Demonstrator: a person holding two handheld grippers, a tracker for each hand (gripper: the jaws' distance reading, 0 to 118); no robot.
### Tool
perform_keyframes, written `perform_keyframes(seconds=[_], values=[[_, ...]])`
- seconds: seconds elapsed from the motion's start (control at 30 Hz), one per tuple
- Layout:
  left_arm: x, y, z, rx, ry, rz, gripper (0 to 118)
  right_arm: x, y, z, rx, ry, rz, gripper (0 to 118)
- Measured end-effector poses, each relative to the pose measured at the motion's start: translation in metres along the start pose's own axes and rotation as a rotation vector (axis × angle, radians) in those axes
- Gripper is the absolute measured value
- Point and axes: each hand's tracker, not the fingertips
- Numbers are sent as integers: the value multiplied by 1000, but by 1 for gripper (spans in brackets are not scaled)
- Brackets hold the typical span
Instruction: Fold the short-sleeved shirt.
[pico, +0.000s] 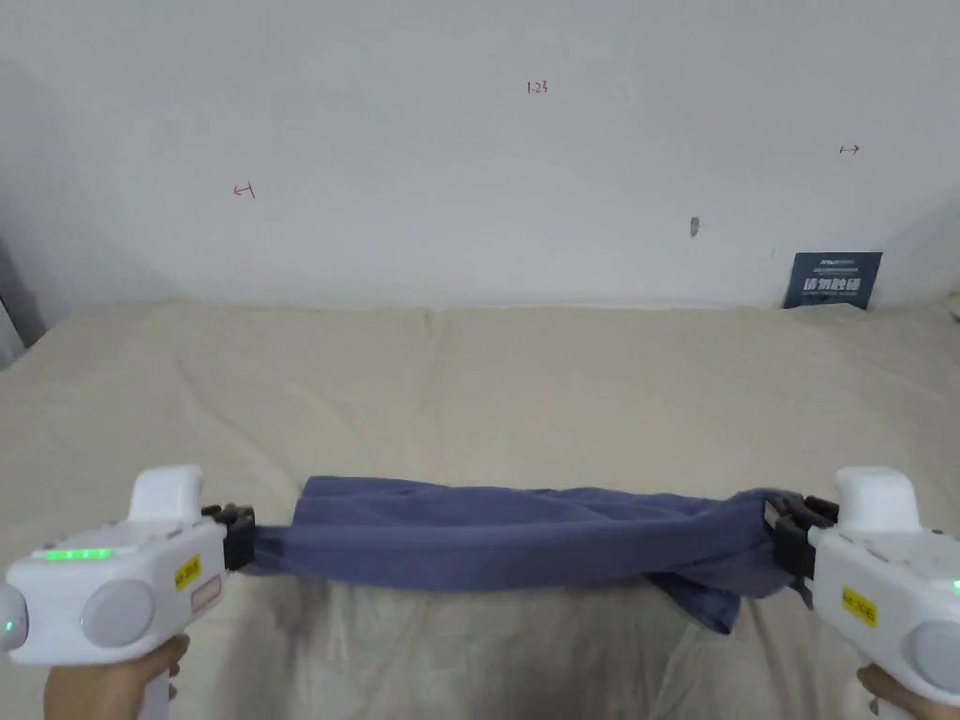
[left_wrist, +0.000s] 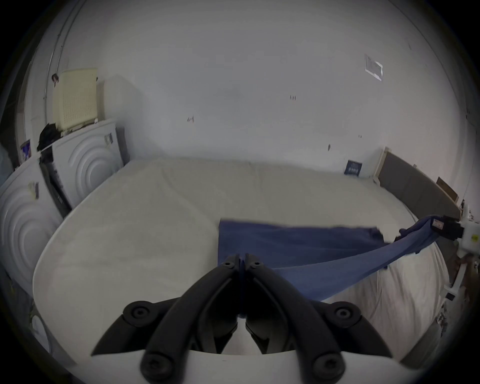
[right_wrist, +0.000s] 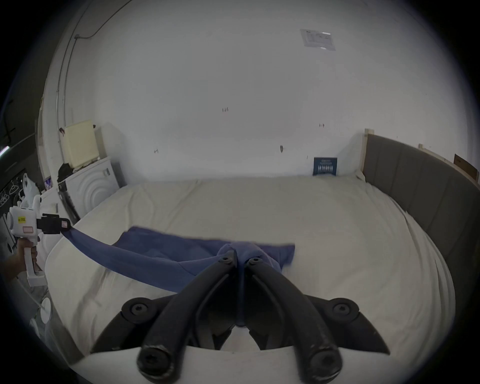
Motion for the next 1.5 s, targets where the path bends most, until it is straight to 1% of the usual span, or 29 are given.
perform_keyframes(seconds=[0.07,0.13,0.2,0.33,0.37,0.47,0.5,0.63,0.73,0.77,0.83,0.87,0.9,0.93,0.97,1.0,1.03,1.1,1.13,1.17,1.27,1.33,1.37,1.5], values=[[-7,-30,19,-46,-1,16,3,-3,-24,27,-25,6,-13,3],[-13,-61,37,-83,-5,61,3,-5,-49,52,-51,22,-36,3],[-17,-86,52,-104,11,63,3,-5,-74,67,-79,31,-56,3],[-21,-133,75,-175,34,59,3,-17,-123,95,-149,1,-93,3],[-21,-143,80,-190,38,65,3,-20,-133,99,-172,-24,-97,3],[-27,-169,86,-235,57,83,3,-22,-164,107,-237,-47,-127,3],[-29,-179,87,-250,61,95,3,-21,-173,108,-260,-49,-148,3],[-31,-209,81,-336,80,127,3,-20,-210,102,-357,-93,-142,3],[-29,-226,70,-403,90,132,3,-16,-232,92,-433,-127,-181,3],[-28,-231,68,-436,85,142,3,-15,-235,91,-441,-131,-196,3],[-24,-233,71,-400,107,144,3,-16,-234,96,-427,-124,-212,3],[-22,-231,72,-397,114,148,9,-17,-229,98,-418,-127,-215,9],[-23,-226,73,-401,113,160,30,-18,-224,100,-413,-129,-221,21],[-22,-221,73,-421,104,196,62,-20,-217,102,-409,-147,-219,41],[-21,-217,74,-445,97,243,94,-22,-211,106,-397,-160,-212,71],[-20,-210,78,-443,84,279,97,-22,-202,111,-359,-148,-211,88],[-20,-201,85,-372,25,303,97,-22,-190,116,-315,-130,-213,94],[-13,-175,99,-267,-30,322,98,-27,-160,129,-192,-135,-210,94],[-7,-159,107,-227,-40,304,98,-29,-141,136,-134,-118,-207,94],[-1,-145,117,-180,-61,282,98,-32,-125,142,-83,-122,-191,94],[25,-101,147,17,-69,154,98,-46,-79,165,108,-133,-126,94],[44,-76,167,153,-60,94,98,-56,-56,179,220,-148,-71,94],[53,-68,174,216,-48,67,97,-67,-44,188,261,-166,-44,94],[77,-51,190,401,-12,-10,97,-83,-27,198,372,-223,30,94]])
